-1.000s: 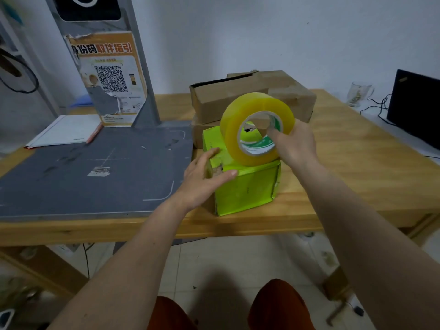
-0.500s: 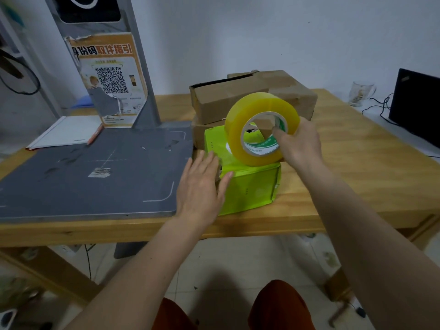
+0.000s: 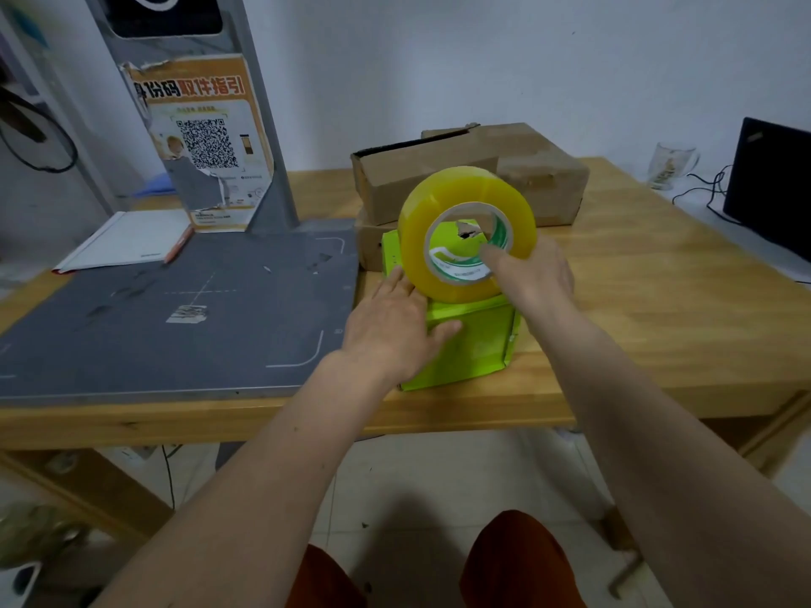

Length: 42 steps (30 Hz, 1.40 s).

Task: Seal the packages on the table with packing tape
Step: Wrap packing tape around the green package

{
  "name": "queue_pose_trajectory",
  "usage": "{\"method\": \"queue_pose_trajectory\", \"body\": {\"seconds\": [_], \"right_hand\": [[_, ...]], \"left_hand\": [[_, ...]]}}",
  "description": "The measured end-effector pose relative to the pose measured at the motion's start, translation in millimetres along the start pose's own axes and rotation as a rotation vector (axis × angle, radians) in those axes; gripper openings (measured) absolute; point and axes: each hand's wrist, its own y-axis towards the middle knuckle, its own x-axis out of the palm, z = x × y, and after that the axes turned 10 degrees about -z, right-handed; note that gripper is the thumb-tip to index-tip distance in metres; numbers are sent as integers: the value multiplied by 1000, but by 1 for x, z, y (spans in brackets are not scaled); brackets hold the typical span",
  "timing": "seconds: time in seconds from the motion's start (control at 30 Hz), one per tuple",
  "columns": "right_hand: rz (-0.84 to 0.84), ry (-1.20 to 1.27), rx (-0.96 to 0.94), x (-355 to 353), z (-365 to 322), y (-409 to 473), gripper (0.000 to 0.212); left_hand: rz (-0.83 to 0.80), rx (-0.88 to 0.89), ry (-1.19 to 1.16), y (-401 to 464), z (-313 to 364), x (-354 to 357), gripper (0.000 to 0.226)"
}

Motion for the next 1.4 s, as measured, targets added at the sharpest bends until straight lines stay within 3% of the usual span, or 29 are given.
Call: {"method": "queue_pose_trajectory", "body": {"seconds": [0.13,0.3,0.5,0.63,0.8,0.9,1.0,1.1,1.2,1.4], "right_hand": [[-21,-21,-24,-17,-2,3,39],[-48,403,72,-39,5,8,27],[-73,513,59,-41,13,12,34],[-43,651,165,-26,18,7,48],[-66,521,171,-9,18,2,48],[-8,324,90,-14,11,2,41],[-12,304,63,-23,9,4,34],[-88,571,145,-35,16,9,15],[-117,833,291,-47,31,16,39],[-79,984,442,-51,74,14,56]], "left_hand": [[-40,6,0,0,-3,-2,77],[-51,-4,19,-1,-1,-2,78],[-67,-13,18,-1,-1,-3,78],[-114,-28,54,1,4,-7,78],[-168,-103,160,12,29,-10,82],[-111,-43,86,12,28,-4,80],[-76,18,16,12,21,-1,76],[-88,21,-4,14,19,-1,80],[-108,26,-2,15,18,0,87],[-153,17,9,15,18,-1,99]]}}
